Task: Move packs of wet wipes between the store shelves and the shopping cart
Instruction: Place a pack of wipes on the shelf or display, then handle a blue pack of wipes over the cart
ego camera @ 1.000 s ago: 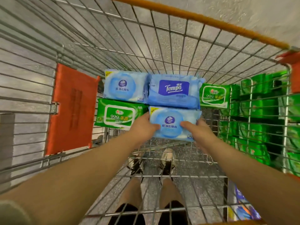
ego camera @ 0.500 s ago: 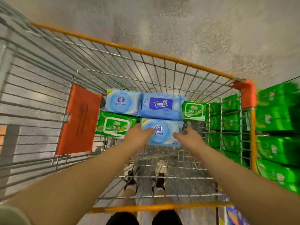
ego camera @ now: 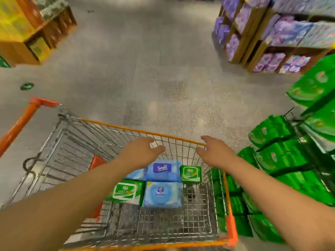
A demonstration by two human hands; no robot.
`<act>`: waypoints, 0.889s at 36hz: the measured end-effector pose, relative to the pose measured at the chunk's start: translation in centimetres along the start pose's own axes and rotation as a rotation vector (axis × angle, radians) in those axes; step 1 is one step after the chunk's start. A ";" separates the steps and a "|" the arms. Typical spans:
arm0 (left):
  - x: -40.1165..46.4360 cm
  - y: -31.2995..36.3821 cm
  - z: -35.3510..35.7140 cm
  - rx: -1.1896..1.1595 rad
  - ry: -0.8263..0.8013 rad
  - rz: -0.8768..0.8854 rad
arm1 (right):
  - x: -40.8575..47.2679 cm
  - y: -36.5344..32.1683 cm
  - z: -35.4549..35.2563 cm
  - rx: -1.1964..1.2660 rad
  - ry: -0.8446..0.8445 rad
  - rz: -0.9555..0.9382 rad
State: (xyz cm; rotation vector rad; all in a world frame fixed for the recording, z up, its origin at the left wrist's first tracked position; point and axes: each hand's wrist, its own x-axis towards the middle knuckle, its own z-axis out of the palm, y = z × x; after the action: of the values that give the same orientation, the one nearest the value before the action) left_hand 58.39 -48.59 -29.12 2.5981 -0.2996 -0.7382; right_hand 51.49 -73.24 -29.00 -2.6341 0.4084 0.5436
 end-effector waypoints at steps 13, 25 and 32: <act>-6.5 8.6 -11.2 0.278 0.198 0.290 | -9.6 -3.0 -11.6 -0.209 0.238 -0.057; -11.2 16.5 -11.2 0.382 0.092 0.723 | -22.4 -1.4 -12.4 -0.197 0.415 0.243; -16.4 21.7 -6.0 0.471 -0.041 0.978 | -34.1 1.0 -10.1 -0.161 0.480 0.462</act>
State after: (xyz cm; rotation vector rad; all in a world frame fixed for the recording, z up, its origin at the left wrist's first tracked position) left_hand 46.00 -60.74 -7.30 2.3521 -1.7545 -0.3672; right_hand 24.22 -71.97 -6.22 -2.8165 1.1813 0.0621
